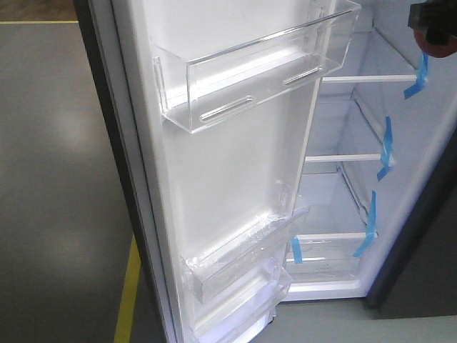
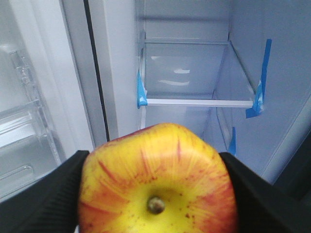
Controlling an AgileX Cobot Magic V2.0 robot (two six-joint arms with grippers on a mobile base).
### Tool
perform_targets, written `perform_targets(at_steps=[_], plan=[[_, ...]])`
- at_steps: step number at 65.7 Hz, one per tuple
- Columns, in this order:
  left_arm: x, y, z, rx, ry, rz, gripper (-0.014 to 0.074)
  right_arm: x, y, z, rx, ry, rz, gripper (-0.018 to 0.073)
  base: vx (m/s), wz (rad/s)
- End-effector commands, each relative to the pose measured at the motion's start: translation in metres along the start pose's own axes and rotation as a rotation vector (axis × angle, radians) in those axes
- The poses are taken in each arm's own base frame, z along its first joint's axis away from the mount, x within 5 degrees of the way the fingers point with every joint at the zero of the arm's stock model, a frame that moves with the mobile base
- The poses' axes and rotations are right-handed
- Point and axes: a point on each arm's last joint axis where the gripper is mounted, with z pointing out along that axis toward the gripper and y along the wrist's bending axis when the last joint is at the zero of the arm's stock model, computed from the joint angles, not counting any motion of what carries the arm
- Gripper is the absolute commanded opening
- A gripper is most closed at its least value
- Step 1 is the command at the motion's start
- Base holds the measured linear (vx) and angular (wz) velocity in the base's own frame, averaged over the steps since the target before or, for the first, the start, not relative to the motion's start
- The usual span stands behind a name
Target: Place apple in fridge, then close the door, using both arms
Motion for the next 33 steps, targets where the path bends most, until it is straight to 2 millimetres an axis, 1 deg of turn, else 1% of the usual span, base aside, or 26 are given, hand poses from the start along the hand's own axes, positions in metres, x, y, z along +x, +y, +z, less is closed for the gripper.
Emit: perform_targets(at_steps=[1, 33], plan=[[-0.013, -0.0004, -0.0027, 0.004, -0.102, -0.008, -0.0006, -0.0199, -0.0006, -0.0179, -0.002, -0.14, -0.01, 0.0168, 0.01, -0.01], [-0.013, -0.0004, -0.0027, 0.004, -0.102, -0.008, -0.0006, -0.0199, -0.0006, -0.0179, -0.002, -0.14, -0.01, 0.0168, 0.0, 0.0]])
